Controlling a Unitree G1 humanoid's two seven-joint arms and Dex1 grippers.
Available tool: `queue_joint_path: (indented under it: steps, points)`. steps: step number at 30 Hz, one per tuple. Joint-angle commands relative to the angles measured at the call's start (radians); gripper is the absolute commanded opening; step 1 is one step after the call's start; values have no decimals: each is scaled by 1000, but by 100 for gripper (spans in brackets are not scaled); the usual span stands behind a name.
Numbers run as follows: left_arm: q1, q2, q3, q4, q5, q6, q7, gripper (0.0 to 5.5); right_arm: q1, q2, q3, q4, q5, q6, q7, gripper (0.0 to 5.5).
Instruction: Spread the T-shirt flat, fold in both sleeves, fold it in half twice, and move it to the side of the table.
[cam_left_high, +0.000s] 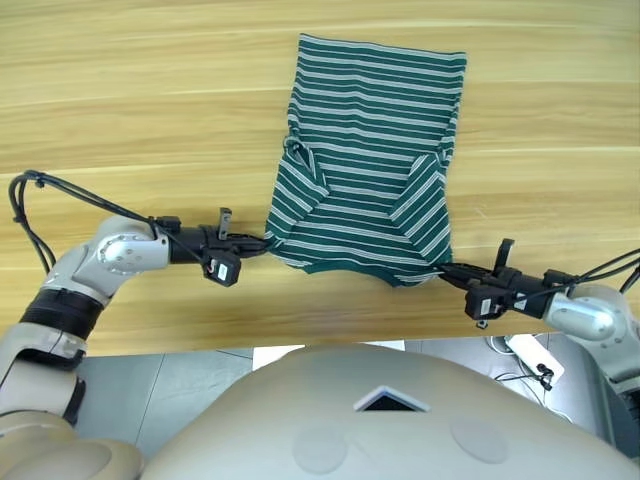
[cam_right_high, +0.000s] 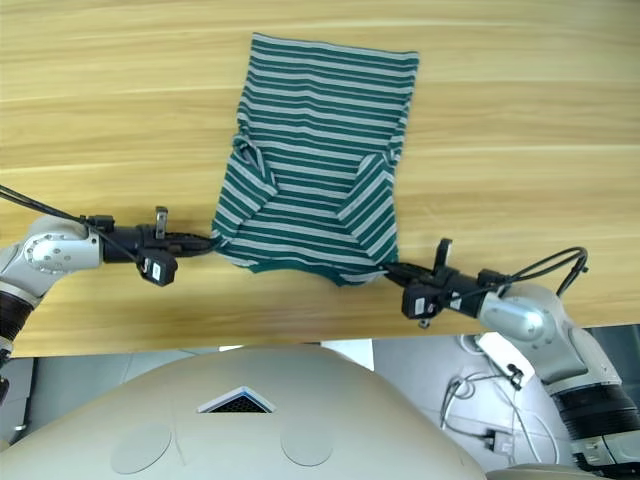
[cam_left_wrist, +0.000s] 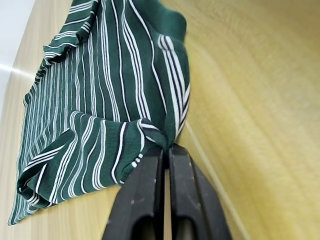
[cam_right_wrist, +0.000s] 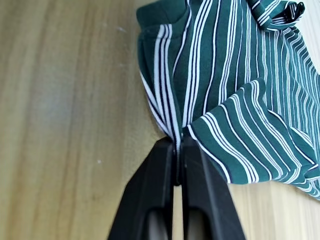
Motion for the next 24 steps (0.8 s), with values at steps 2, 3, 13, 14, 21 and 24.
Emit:
queue_joint_path:
  steps: [2, 3, 13, 14, 21, 24]
  points:
    - [153, 129, 44, -111, -123, -32, -20, 0, 74, 0, -110, -143, 4, -59, -53, 0]
    - [182, 154, 54, -146, -162, -41, -21, 0, 93, 0, -134, -177, 27, -70, -57, 0]
    - [378, 359, 119, -400, -567, -134, -85, 0, 370, -15, -370, -242, 130, -250, -26, 0]
    - [387, 367, 126, -413, -592, -135, -93, 0, 388, -12, -379, -247, 140, -269, -23, 0]
    - [373, 337, 151, -404, -654, -69, -160, 0, 405, 16, -424, -236, 165, -298, -21, 0]
    - [304, 274, 155, -348, -617, 2, -183, 0, 309, 32, -394, -239, 152, -219, -27, 0]
